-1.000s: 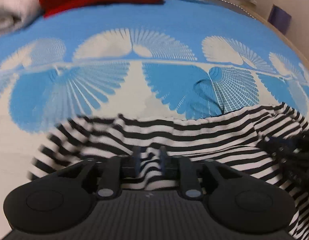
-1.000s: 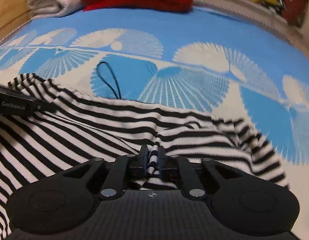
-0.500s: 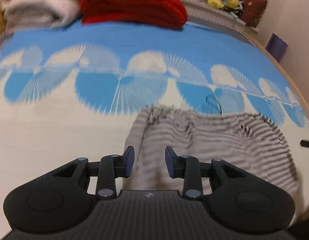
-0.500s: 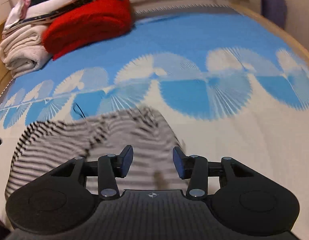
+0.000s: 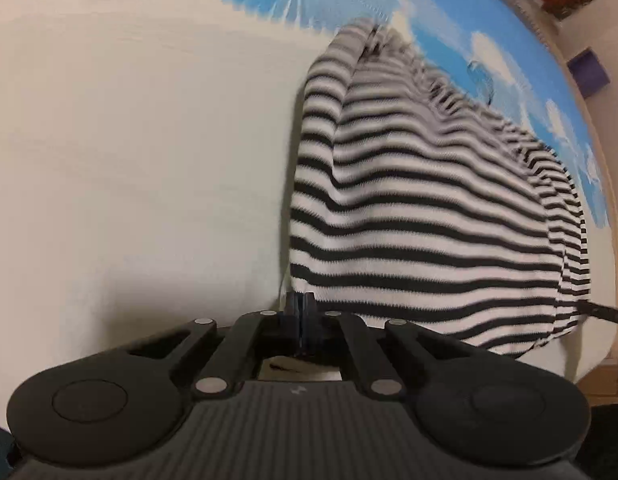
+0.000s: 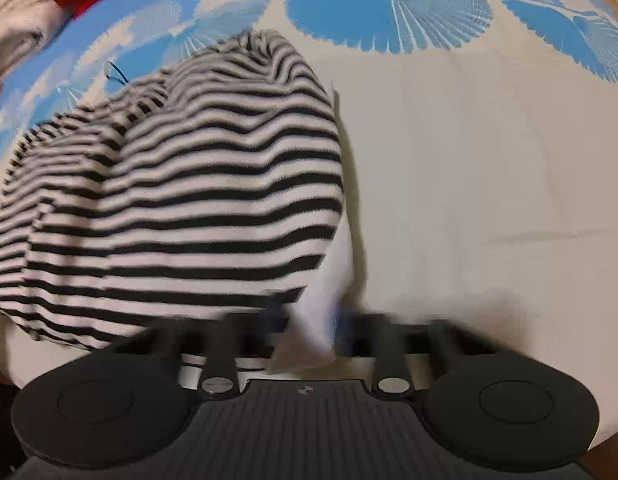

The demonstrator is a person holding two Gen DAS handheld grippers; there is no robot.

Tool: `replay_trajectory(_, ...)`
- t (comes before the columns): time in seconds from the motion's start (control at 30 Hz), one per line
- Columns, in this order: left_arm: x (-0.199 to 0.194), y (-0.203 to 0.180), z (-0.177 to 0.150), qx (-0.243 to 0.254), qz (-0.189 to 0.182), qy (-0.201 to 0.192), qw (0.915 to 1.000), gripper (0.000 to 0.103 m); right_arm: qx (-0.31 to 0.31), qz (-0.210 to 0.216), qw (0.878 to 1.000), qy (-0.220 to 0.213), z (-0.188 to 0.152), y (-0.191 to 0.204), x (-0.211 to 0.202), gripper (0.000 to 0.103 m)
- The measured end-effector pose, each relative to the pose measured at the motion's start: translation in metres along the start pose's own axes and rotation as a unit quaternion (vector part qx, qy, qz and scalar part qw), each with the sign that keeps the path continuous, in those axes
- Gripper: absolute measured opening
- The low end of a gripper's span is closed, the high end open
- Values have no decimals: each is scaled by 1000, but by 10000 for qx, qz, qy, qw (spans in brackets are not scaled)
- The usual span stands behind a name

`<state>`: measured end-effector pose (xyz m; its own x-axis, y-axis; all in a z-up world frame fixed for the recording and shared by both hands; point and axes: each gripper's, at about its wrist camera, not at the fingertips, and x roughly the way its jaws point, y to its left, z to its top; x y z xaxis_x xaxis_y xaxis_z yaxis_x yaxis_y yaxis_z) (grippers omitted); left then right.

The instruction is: Fold small clothes

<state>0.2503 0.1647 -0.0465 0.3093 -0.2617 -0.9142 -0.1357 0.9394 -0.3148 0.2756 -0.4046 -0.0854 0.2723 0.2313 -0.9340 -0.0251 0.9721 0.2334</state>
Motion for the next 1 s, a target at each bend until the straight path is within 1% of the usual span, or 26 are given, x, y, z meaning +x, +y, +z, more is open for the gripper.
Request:
replay_trajectory(0.03, -9, 2, -1, -10, -16, -229, 9997, 0, 151, 99, 9997, -189, 0, -5, -11, 10)
replay_trajectory(0.07, -22, 6, -2, -68, -19, -527, 9986, 0, 445, 256, 9973, -534, 2, -14, -29, 9)
replay_trajectory(0.1, -31, 10, -3, -121, 30, -720, 9973, 0, 845, 530, 9910, -893, 2, -28, -46, 8)
replay_trajectory(0.13, -35, 17, -6, -186, 106, -762, 9969, 0, 1184, 704, 9845, -1090, 0, -41, -57, 8)
replay_trajectory(0.17, -33, 22, -9, -251, 206, -631, 9975, 0, 1347, 664, 9827, -1083, -3, -50, -60, 8)
replay_trajectory(0.2, -27, 25, -12, -233, 267, -390, 9986, 0, 1297, 451, 9870, -834, -7, -53, -55, 8)
replay_trajectory(0.27, -11, 14, -20, 191, 524, 77, 9984, 0, 947, 115, 9953, -180, -14, -46, -34, 8)
replay_trajectory(0.3, -4, 8, -24, 401, 648, 281, 9967, 1, 636, -79, 9979, 49, -16, -37, -26, 8)
replay_trajectory(0.33, 0, 2, -27, 530, 725, 391, 9952, 1, 384, -246, 9988, 161, -18, -29, -20, 8)
replay_trajectory(0.37, 1, -2, -29, 604, 771, 404, 9944, 1, 294, -340, 9989, 162, -18, -25, -19, 9)
replay_trajectory(0.4, -1, -6, -30, 606, 817, 344, 9942, 5, 293, -391, 9988, 102, -18, -23, -19, 10)
replay_trajectory(0.43, -6, -7, -28, 535, 871, 203, 9946, 5, 355, -422, 9985, 32, -17, -23, -22, 12)
replay_trajectory(0.5, -24, -6, -26, 351, 961, -326, 9942, 21, 493, -632, 9965, -254, -17, -21, -33, 17)
replay_trajectory(0.53, -34, -7, -25, 272, 881, -591, 9940, 25, 484, -779, 9944, -531, -16, -19, -42, 24)
replay_trajectory(0.57, -42, -9, -25, 212, 720, -824, 9938, 27, 442, -851, 9923, -780, -18, -16, -50, 28)
replay_trajectory(0.6, -47, -13, -24, 194, 525, -994, 9935, 27, 376, -824, 9902, -1059, -19, -13, -58, 36)
replay_trajectory(0.67, -53, -25, -23, 311, 219, -1204, 9920, 27, 203, -567, 9887, -1375, -18, -7, -64, 38)
replay_trajectory(0.73, -48, -47, -23, 575, 82, -1289, 9900, 27, -43, -375, 9899, -1365, -19, 2, -61, 38)
replay_trajectory(0.83, -35, -86, -16, 877, 6, -1348, 9870, 27, -502, -369, 9908, -1204, -20, 18, -47, 38)
replay_trajectory(0.9, -29, -102, -13, 1003, -8, -1373, 9854, 27, -661, -520, 9914, -1000, -18, 23, -33, 40)
replay_trajectory(0.97, -20, -122, -11, 1183, 123, -1421, 9827, 27, -747, -753, 9916, -735, -16, 27, -19, 44)
replay_trajectory(1.0, -14, -132, -10, 1303, 216, -1446, 9806, 27, -775, -969, 9908, -531, -16, 26, -11, 47)
